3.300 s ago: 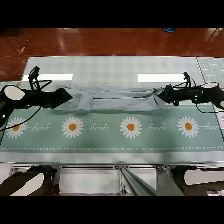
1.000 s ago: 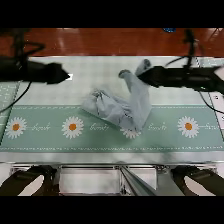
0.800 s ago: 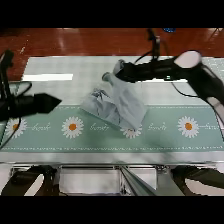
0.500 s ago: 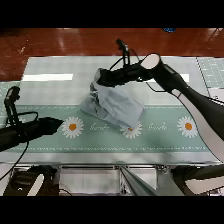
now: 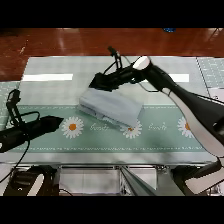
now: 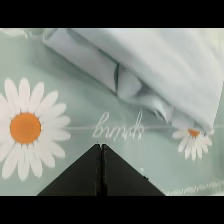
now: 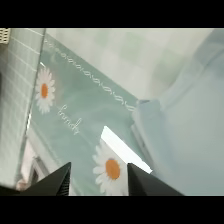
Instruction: Fold the shirts.
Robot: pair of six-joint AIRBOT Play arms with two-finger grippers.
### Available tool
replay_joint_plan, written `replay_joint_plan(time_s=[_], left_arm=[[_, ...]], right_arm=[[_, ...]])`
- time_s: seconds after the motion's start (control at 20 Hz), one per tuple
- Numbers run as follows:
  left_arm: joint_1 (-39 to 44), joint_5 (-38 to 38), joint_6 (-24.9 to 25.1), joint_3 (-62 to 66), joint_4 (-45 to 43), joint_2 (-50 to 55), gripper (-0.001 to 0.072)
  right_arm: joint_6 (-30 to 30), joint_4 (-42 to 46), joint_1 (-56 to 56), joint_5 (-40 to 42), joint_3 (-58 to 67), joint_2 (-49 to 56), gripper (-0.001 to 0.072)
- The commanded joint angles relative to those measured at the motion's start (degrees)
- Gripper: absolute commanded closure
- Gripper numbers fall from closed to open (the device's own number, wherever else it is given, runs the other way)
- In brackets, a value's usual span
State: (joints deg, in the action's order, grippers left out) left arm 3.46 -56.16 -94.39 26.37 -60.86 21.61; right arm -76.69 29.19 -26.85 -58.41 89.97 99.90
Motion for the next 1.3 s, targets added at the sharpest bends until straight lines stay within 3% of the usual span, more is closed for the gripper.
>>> replay_joint_plan(time_s=[0.0, 0.2, 0.3, 0.4, 0.5, 0.6, 0.95, 1.1, 1.25], left_arm=[[-1.9, 5.2, 0.0, 2.5, 0.0, 2.2, 0.069], [-6.7, 1.9, 1.3, 6.7, 0.0, 2.6, 0.0689], [-6.9, -0.4, 1.3, 6.5, 0.0, 2.7, 0.0689], [-6.9, -1.5, 1.3, 5.4, 0.4, 2.6, 0.069], [-6.9, -1.5, 1.3, 3.7, 0.9, 2.6, 0.0689], [-6.9, -1.6, 1.2, 2.5, 0.9, 2.6, 0.0689], [-6.9, -1.6, 1.2, 2.0, 0.9, 2.7, 0.0689], [-6.9, -1.6, 1.2, 2.0, 0.9, 2.7, 0.0689], [-6.9, -1.6, 1.2, 2.0, 0.9, 2.7, 0.0689]], right_arm=[[-1.1, 2.4, 8.8, -14.3, 0.7, -6.6, 0.0306], [-7.5, 28.3, 21.5, -19.3, -6.0, -27.1, 0.0306], [-15.8, 42.2, 24.7, -12.5, -19.2, -39.1, 0.0306], [-25.9, 47.5, 25.7, -1.0, -36.2, -49.2, 0.0306], [-31.3, 43.6, 25.7, 9.0, -50.8, -53.9, 0.0306], [-30.5, 32.3, 25.6, 16.2, -60.5, -53.0, 0.0306], [-5.6, -0.3, 18.1, 21.1, -62.5, -32.9, 0.0306], [0.7, -6.2, 15.9, 18.9, -58.0, -24.8, 0.0306], [2.6, -6.4, 13.5, 14.5, -51.4, -17.7, 0.0311]])
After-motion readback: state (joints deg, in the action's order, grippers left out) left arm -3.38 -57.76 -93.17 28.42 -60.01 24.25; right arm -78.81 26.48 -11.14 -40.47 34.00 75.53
